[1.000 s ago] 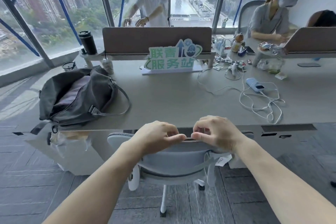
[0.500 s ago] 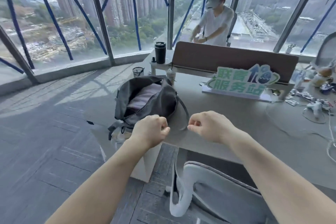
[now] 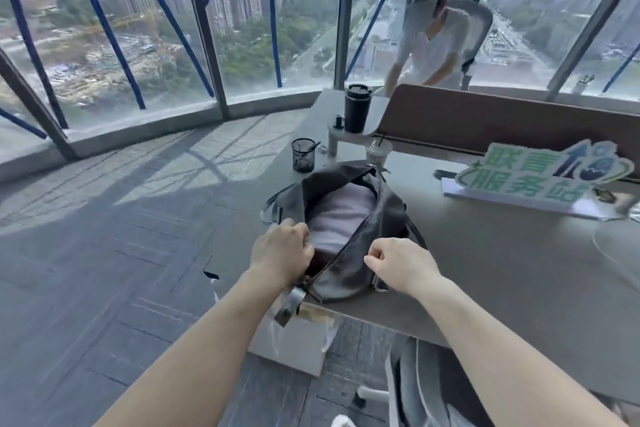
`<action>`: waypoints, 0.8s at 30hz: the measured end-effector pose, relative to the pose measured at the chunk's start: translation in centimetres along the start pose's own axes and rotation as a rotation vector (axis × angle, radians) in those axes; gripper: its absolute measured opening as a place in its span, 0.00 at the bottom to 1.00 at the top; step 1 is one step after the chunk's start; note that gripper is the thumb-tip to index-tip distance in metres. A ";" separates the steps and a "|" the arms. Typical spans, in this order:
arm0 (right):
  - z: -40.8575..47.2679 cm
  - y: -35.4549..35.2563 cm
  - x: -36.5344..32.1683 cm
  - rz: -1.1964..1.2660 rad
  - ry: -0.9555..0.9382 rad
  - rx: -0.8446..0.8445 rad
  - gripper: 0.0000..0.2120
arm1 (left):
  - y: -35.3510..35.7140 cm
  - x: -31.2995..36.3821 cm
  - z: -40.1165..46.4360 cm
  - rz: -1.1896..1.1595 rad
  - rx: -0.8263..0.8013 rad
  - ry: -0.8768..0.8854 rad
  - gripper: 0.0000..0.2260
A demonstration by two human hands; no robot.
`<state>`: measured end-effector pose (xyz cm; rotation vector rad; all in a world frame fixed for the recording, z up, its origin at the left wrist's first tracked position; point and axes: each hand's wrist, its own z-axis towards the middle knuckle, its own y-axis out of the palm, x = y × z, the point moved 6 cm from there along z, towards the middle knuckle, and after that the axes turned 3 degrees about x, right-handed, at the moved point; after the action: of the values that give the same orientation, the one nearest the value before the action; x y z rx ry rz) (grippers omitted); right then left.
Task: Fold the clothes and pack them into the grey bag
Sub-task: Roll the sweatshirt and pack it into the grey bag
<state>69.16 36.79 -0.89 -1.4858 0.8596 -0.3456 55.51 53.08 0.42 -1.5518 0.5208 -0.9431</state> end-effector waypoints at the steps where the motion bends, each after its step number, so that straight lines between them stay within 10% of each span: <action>1: 1.0 0.4 0.4 0.009 0.037 0.006 0.10 | 0.3 -0.2 1.2 0.003 -0.009 0.003 0.13; 12: 8.3 3.3 4.2 0.129 0.430 -0.005 0.31 | 3.2 -1.6 13.0 0.057 0.016 -0.114 0.29; 24: 9.1 6.8 4.2 0.426 0.701 0.233 0.16 | 7.3 -3.0 20.1 0.224 -0.238 0.122 0.20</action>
<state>76.14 41.13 -9.78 -0.9221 1.5995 -0.6357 71.13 65.91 -7.15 -1.6128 0.9015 -0.8286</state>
